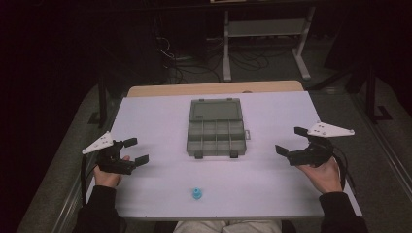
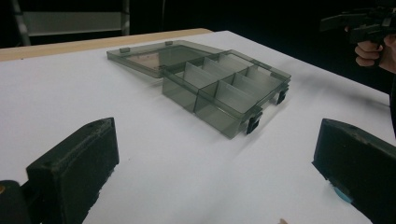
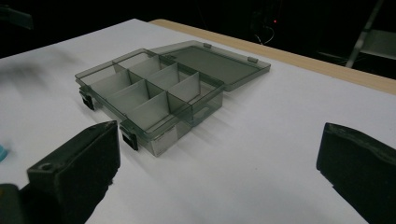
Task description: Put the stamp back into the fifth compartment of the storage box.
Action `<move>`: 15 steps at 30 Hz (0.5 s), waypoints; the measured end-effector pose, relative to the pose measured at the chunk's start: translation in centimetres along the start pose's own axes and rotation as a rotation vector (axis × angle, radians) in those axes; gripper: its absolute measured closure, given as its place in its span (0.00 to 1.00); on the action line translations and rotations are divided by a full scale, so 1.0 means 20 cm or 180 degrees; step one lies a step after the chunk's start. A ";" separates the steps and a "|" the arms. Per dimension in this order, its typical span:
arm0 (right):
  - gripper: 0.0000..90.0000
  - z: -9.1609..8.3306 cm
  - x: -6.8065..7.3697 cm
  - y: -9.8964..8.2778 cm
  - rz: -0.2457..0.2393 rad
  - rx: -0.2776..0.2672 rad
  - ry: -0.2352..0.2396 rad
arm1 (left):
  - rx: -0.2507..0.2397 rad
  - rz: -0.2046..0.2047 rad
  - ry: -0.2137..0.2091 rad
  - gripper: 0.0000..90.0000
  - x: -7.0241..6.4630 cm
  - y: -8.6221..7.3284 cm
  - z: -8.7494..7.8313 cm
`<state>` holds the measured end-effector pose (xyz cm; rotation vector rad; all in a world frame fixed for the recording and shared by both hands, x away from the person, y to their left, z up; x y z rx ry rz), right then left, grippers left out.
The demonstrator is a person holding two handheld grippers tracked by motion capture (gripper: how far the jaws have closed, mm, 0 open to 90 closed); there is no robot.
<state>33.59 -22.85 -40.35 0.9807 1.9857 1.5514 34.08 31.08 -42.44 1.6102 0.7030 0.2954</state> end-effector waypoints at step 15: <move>0.00 0.03 0.06 0.03 -0.0077 0.0056 0.0131 | -0.0013 -0.0012 0.0009 0.00 0.00 0.00 0.00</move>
Point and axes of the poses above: each handheld gripper's, and its own axes: z roughly forward along the jaws, y roughly out of its top, x roughly to its left, the point moved 4 cm from there along z, roughly forward along the jaws, and after that the axes turned 8 degrees about -x, right-handed, at the moved point
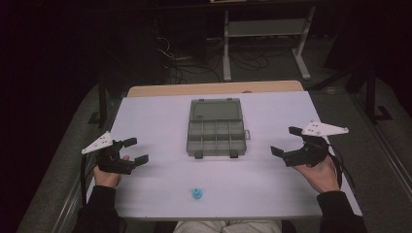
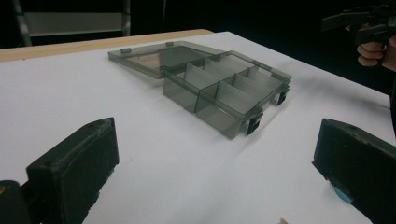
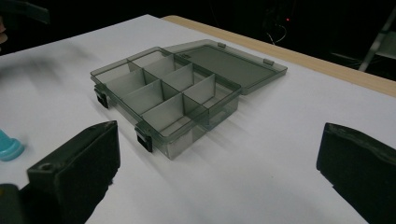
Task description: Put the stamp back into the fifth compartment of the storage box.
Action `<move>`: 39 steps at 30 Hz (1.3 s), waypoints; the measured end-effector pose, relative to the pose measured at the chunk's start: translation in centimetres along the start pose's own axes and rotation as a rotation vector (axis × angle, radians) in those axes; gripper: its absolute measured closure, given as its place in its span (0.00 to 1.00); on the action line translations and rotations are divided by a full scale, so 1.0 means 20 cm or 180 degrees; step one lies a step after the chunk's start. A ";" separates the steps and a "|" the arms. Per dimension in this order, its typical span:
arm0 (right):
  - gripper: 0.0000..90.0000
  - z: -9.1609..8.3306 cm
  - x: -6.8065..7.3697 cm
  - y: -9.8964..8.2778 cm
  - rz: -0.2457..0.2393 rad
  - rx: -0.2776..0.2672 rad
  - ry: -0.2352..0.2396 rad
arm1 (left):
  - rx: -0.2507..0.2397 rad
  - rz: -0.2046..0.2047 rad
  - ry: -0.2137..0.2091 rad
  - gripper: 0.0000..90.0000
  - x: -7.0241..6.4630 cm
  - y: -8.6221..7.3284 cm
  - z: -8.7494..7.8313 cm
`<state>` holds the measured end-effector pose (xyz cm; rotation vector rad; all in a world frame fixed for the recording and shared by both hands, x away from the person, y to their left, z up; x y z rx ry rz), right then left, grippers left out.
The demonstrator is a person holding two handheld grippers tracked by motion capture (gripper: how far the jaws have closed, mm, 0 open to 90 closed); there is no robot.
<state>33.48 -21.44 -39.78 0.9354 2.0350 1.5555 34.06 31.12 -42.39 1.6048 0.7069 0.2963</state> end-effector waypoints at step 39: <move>0.00 0.16 0.19 0.05 -0.0228 0.0257 0.0426 | 0.0010 0.0014 -0.0005 0.00 0.00 0.00 0.00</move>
Point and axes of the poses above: each handheld gripper's, and its own axes: z roughly forward along the jaws, y roughly out of its top, x roughly to its left, the point moved 4 cm from there along z, roughly forward along the jaws, and after that the axes turned 8 degrees about -x, right-handed, at the moved point
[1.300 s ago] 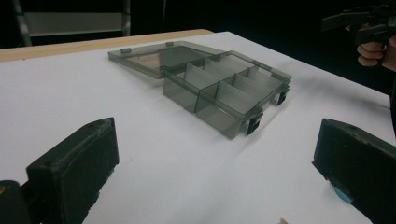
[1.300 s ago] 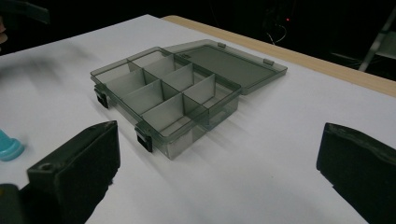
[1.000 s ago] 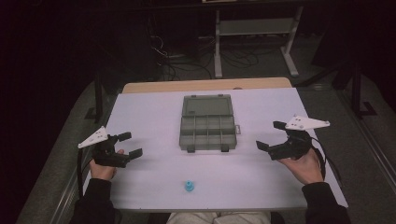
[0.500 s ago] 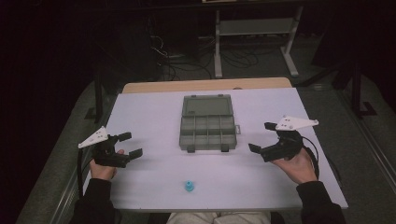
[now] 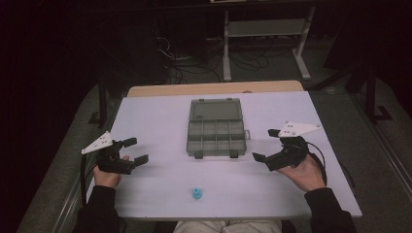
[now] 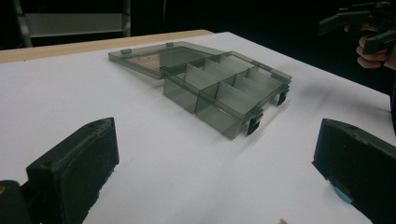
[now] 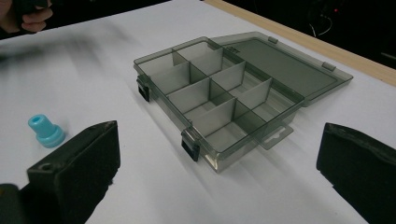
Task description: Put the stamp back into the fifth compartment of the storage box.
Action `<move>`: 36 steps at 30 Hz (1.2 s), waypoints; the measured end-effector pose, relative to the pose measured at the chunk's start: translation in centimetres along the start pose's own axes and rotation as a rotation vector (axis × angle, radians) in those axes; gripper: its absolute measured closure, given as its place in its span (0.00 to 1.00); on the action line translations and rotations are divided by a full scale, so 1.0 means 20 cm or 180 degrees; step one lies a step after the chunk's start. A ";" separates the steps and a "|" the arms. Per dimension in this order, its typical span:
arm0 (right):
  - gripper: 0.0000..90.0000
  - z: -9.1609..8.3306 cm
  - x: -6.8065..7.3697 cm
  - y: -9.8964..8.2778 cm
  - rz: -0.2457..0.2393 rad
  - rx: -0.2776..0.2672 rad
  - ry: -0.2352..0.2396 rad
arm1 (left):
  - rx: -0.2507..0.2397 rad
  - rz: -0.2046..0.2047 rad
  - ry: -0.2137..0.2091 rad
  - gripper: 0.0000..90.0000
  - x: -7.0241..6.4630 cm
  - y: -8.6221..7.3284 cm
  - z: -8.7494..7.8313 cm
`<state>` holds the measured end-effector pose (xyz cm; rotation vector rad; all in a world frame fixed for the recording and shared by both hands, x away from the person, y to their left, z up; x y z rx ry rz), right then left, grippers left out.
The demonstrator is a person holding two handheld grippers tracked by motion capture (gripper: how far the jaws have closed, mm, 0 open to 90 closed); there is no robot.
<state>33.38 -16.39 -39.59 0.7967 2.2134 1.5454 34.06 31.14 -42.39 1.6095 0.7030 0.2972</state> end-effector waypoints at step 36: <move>0.00 0.16 0.15 0.00 -0.0175 0.0318 0.0391 | -0.0018 0.0003 -0.0004 0.00 0.00 0.00 0.00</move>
Point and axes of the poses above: each handheld gripper's, and its own axes: z roughly forward along the jaws, y roughly out of its top, x roughly to its left, the point moved 4 cm from there along z, roughly forward along the jaws, and after that the axes turned 8 degrees about -x, right-handed, at the moved point
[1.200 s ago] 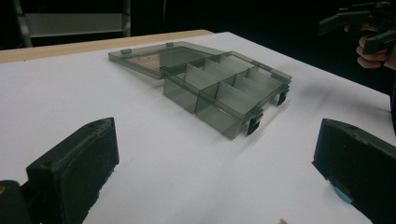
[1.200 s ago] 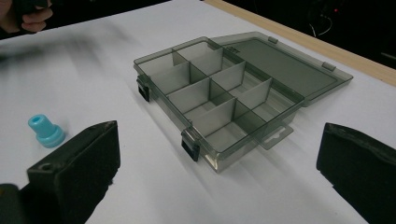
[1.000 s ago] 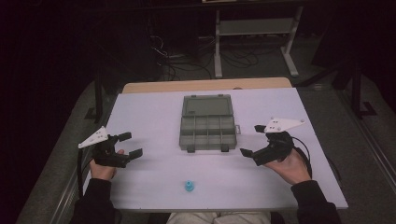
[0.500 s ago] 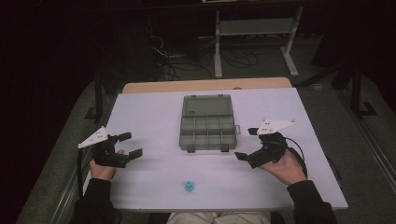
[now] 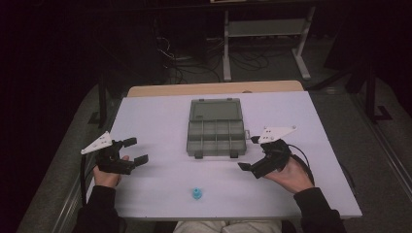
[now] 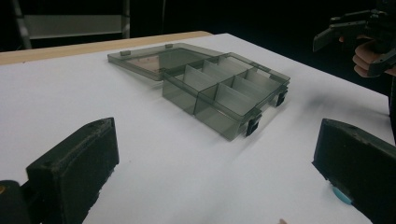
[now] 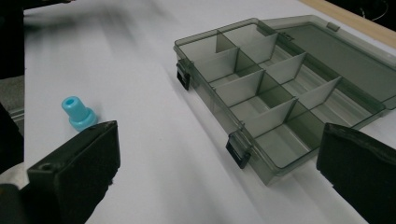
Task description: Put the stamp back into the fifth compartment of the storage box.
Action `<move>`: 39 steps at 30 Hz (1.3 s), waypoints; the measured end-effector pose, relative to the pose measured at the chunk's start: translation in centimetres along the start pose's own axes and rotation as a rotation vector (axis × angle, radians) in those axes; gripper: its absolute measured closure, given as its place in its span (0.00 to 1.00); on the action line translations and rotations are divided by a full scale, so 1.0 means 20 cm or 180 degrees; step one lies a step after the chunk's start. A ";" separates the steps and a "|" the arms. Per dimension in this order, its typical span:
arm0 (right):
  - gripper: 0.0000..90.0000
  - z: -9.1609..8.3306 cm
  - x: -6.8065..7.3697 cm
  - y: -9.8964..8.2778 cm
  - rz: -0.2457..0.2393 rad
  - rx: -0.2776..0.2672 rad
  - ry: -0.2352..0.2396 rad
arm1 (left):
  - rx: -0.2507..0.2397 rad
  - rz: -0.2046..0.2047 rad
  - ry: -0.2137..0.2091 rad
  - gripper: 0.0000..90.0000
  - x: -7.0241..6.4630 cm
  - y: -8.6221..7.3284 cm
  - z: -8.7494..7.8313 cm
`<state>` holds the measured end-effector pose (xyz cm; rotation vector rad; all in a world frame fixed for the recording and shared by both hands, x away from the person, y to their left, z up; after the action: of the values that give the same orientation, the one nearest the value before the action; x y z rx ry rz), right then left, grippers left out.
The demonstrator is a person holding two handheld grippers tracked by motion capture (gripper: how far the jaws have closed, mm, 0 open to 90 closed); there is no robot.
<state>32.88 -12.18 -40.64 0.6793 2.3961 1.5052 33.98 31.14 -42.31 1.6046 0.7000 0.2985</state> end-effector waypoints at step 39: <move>0.00 0.19 0.16 0.00 -0.0242 0.0362 0.0365 | -0.0013 -0.0004 0.0002 0.00 0.00 0.00 0.00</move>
<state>31.71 -7.57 -42.22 0.5312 2.5781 1.4230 33.98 31.19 -42.27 1.6003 0.7004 0.2995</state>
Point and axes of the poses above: each handheld gripper's, and its own axes: z roughly forward along the jaws, y roughly out of its top, x roughly to its left, the point moved 4 cm from there along z, roughly forward along the jaws, and after that the axes turned 8 degrees about -x, right-handed, at the moved point
